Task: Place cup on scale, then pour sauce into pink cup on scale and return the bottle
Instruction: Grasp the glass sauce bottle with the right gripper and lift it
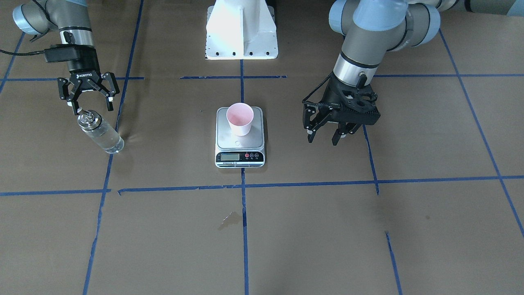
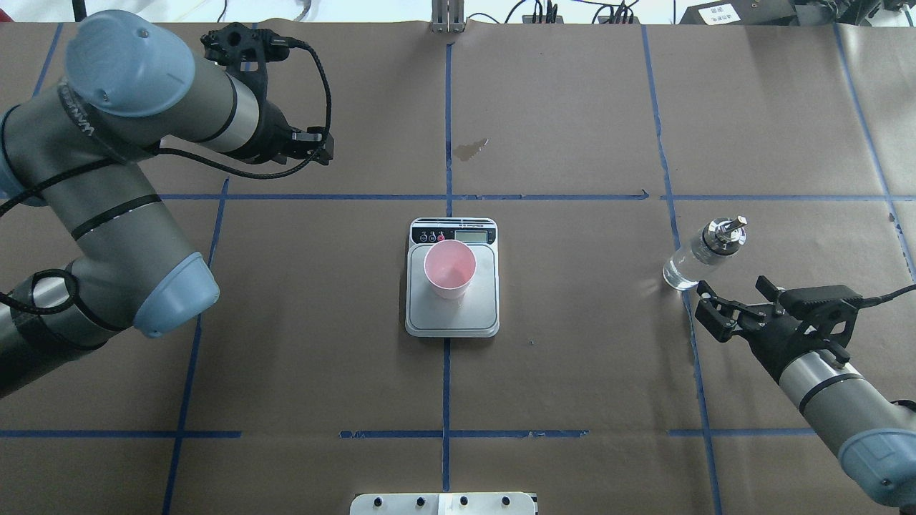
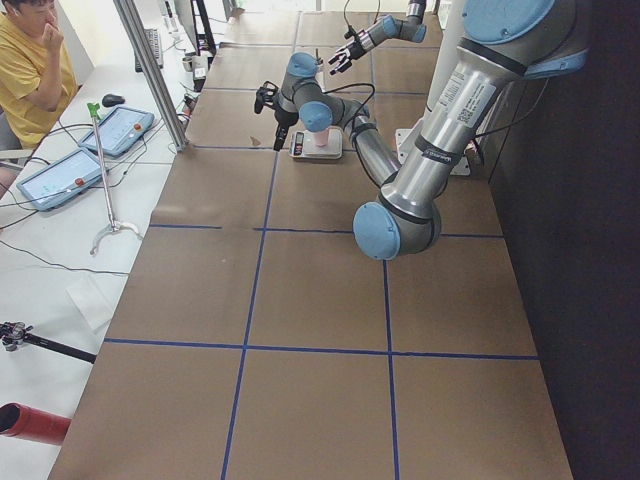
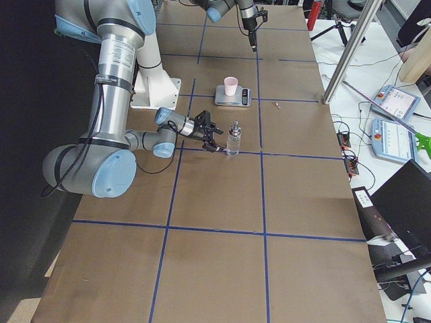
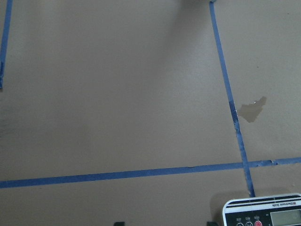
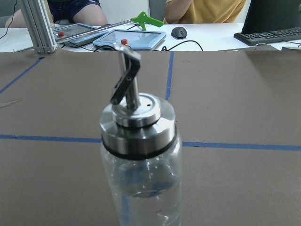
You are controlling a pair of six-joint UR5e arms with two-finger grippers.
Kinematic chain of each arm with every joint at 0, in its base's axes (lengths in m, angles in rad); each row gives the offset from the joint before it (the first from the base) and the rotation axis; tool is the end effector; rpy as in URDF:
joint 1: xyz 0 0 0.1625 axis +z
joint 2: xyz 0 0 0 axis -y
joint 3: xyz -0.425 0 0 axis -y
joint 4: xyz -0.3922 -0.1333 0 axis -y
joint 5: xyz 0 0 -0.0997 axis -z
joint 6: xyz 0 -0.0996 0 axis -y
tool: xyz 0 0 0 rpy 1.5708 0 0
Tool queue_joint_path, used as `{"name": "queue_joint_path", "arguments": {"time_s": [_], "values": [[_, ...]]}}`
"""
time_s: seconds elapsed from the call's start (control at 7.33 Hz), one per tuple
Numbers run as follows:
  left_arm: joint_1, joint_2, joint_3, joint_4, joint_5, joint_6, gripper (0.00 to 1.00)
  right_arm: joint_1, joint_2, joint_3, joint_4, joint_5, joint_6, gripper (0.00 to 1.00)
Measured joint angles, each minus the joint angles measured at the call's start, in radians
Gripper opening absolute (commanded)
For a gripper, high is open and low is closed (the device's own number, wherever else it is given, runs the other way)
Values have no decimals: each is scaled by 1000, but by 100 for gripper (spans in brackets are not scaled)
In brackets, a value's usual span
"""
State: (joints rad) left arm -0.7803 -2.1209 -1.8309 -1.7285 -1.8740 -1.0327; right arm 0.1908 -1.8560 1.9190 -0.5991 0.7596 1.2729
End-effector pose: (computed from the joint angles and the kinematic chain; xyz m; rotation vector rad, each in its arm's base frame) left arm 0.3730 -0.5150 0.2125 0.3673 0.9293 -0.0750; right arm -0.3358 -0.2742 0.4950 0.9468 -0.7657 0.3254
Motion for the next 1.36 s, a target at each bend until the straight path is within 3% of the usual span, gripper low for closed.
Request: {"name": "queue_joint_path", "arguments": {"time_s": [0.95, 1.36], "values": [[-28, 7, -14, 2, -1, 4, 66, -3, 126, -129, 23, -129, -21, 100], [-30, 7, -16, 3, -1, 3, 67, -1, 140, -153, 24, -140, -41, 100]]}}
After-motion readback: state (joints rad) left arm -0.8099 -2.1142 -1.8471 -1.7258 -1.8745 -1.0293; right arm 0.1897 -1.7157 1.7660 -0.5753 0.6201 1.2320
